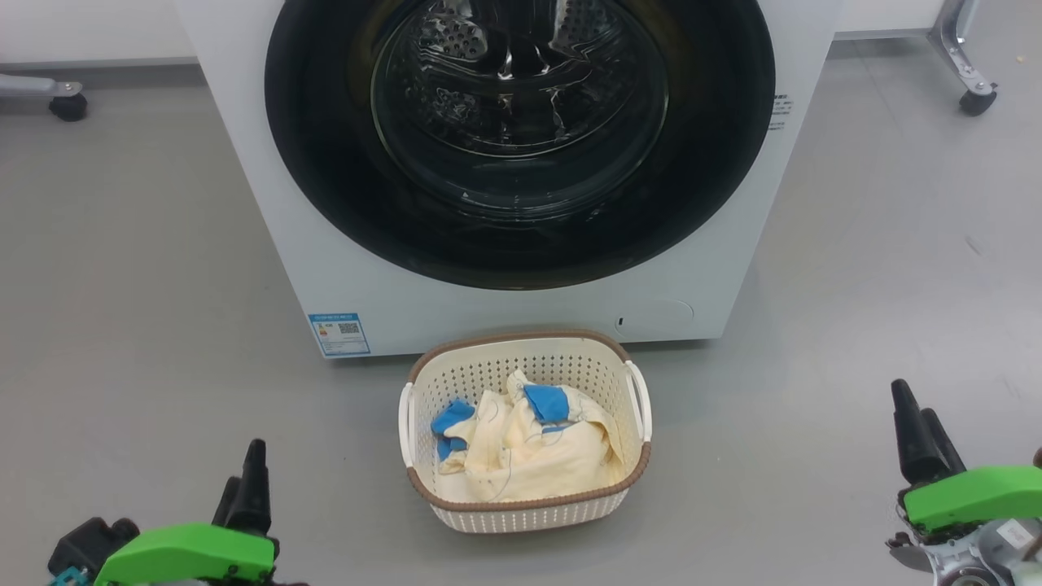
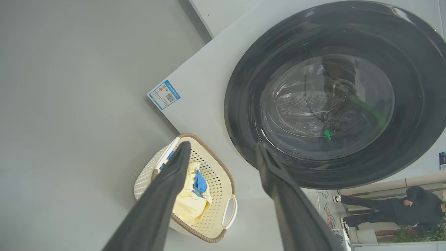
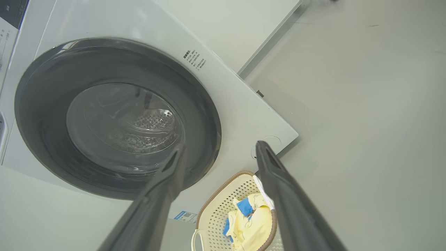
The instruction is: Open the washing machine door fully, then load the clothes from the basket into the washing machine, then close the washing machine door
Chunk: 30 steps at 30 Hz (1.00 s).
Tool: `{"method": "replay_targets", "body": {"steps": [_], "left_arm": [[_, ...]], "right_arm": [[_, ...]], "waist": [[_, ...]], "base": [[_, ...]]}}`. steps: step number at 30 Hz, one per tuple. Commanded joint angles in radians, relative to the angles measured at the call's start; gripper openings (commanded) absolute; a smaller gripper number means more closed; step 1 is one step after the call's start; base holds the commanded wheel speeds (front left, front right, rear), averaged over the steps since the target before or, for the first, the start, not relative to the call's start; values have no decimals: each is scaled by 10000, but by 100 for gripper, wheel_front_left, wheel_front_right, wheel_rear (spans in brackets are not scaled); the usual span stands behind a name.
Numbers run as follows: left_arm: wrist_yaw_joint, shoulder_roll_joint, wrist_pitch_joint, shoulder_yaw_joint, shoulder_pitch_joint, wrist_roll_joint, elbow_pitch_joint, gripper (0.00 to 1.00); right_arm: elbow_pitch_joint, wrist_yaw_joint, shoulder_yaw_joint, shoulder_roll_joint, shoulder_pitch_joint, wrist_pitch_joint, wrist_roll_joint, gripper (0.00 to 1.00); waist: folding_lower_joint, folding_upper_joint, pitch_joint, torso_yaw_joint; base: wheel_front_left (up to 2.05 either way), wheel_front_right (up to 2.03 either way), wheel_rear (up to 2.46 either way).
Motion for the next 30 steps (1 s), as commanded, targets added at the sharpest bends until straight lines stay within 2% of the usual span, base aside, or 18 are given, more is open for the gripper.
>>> {"method": "replay_targets", "body": {"steps": [1, 11, 30], "left_arm": [[112, 310, -135, 105, -563, 490, -391, 100], [504, 466, -400, -316, -607, 2058, -533, 100], [922, 647, -958, -874, -813, 4501, -679, 100]], "right_arm": [[-409, -14, -5, -198, -627, -139, -473, 100], [-627, -17, 198, -62, -615, -244, -1957, 100], [-936, -21, 734, 93, -524, -517, -4429, 100]], "waist": [[0, 0, -5, 7], [0, 0, -23, 66], [0, 0, -38, 202]], "base": [[0, 0, 0], [0, 0, 0], [0, 0, 0]]}}
